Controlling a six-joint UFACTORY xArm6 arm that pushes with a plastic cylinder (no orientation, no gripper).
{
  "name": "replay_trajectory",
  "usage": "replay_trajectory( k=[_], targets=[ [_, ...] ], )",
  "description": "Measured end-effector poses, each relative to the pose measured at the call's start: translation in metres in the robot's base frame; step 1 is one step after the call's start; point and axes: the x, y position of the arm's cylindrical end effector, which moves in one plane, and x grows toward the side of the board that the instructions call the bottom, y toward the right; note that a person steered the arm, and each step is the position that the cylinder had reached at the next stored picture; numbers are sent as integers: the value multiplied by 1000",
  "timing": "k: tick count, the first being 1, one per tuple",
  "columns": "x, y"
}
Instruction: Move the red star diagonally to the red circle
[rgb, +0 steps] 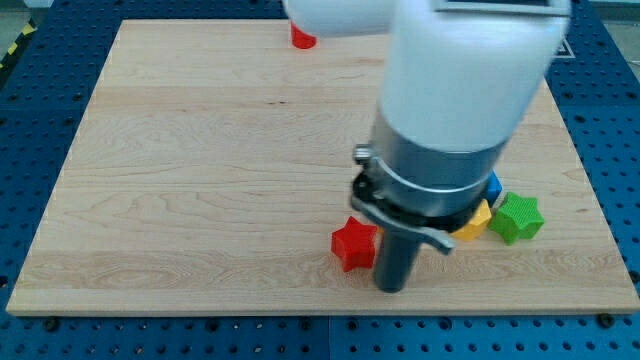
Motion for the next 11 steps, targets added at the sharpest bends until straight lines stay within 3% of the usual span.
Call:
replay_trajectory(
  k=[1,5,9,10,11],
  targets=[
    [-2,-33],
    [-104,-13],
    [-246,76],
    [-280,72],
    [-277,76]
  ],
)
